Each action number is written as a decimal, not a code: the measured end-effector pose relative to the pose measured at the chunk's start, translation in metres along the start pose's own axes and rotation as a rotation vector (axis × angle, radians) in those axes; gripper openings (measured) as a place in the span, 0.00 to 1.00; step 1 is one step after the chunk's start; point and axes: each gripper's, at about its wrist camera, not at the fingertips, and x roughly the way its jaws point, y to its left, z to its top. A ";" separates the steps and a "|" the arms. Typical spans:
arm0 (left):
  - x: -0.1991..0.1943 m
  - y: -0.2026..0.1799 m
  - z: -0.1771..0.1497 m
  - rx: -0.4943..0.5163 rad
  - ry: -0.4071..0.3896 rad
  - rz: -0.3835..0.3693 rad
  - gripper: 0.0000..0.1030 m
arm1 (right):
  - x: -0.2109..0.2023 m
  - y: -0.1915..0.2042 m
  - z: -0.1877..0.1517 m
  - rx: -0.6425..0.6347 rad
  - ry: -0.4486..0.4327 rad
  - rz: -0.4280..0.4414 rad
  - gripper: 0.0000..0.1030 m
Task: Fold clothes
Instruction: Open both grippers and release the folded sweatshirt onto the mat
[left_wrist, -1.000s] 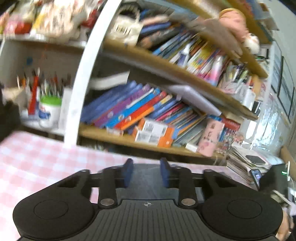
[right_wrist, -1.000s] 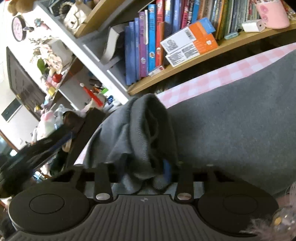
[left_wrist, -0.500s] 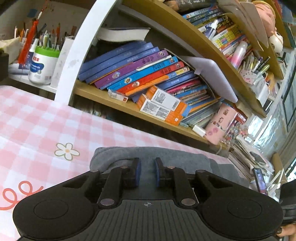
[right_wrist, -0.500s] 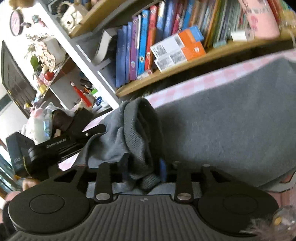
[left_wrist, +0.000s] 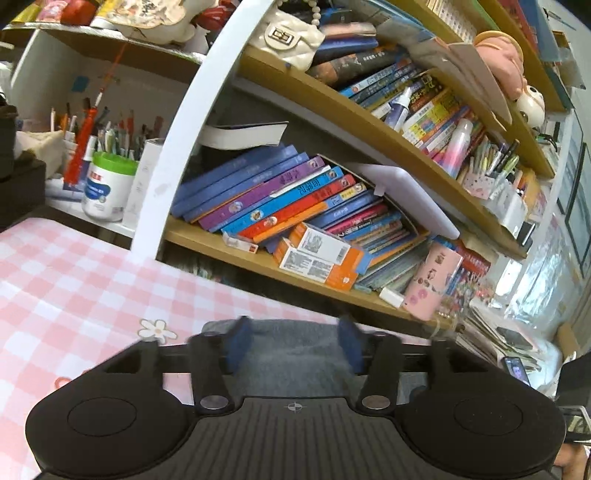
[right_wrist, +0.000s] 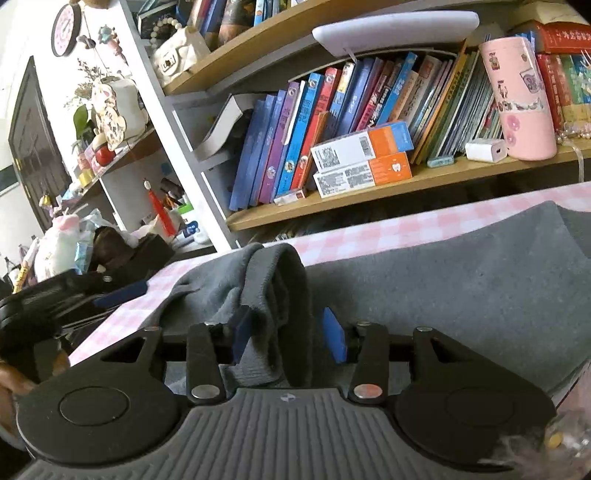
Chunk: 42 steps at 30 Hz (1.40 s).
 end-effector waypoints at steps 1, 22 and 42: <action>-0.003 -0.001 -0.001 -0.003 -0.005 0.002 0.55 | 0.001 0.000 0.000 0.003 0.004 -0.001 0.44; -0.049 -0.039 -0.032 0.170 0.000 0.057 0.94 | -0.030 0.025 -0.032 -0.145 0.046 -0.076 0.74; -0.043 -0.068 -0.048 0.384 0.091 0.138 1.00 | -0.071 -0.003 -0.037 -0.221 0.068 -0.402 0.87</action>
